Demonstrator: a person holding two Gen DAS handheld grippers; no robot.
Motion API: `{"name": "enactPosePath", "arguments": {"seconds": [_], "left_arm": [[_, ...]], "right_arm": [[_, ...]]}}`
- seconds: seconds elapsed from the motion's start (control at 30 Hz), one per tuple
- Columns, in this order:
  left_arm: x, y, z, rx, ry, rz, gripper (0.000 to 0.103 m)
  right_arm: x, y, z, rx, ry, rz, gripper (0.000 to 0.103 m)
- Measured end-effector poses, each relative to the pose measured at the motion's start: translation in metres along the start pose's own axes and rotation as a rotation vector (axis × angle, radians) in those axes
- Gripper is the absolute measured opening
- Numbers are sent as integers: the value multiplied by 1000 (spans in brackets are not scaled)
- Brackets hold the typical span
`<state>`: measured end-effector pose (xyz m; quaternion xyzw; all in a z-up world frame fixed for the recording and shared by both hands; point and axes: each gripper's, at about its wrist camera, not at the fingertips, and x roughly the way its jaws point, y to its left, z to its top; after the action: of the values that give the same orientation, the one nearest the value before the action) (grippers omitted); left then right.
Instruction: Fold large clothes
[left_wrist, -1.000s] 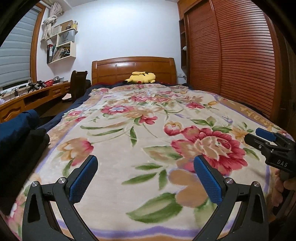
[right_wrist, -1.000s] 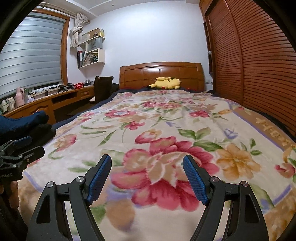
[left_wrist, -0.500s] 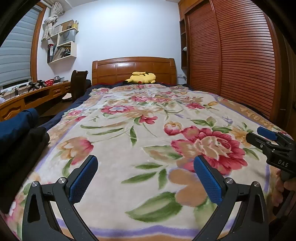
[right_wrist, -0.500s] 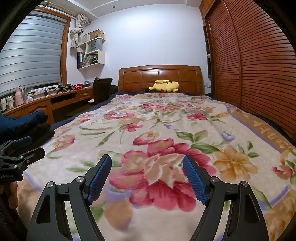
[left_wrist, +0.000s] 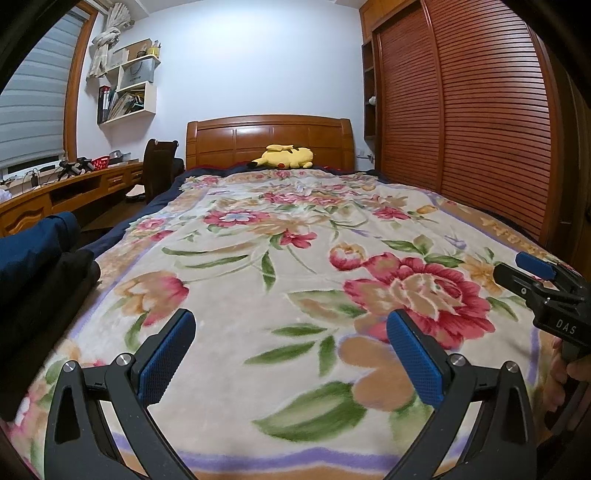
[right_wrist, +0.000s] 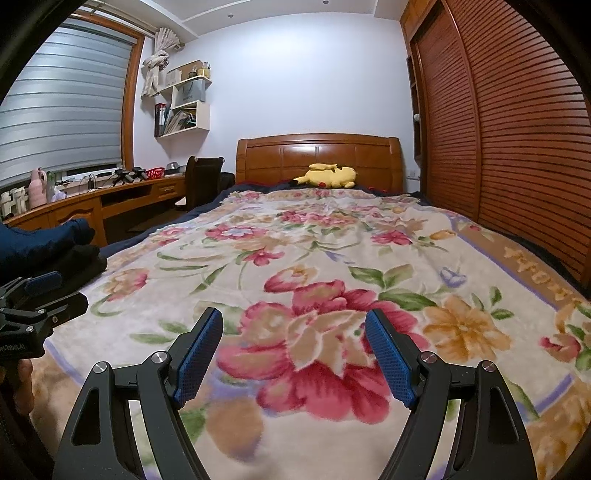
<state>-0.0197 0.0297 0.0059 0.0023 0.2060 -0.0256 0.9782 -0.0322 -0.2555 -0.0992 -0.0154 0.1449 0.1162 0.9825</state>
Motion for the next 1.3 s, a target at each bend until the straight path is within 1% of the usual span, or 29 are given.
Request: {"name": "enactPosePath", "arguments": {"seconds": [1.3], "left_arm": [[1,3,-3,-5,-3,4,103]], "right_arm": [[5,-7,-2,-3,-5,16,81]]}}
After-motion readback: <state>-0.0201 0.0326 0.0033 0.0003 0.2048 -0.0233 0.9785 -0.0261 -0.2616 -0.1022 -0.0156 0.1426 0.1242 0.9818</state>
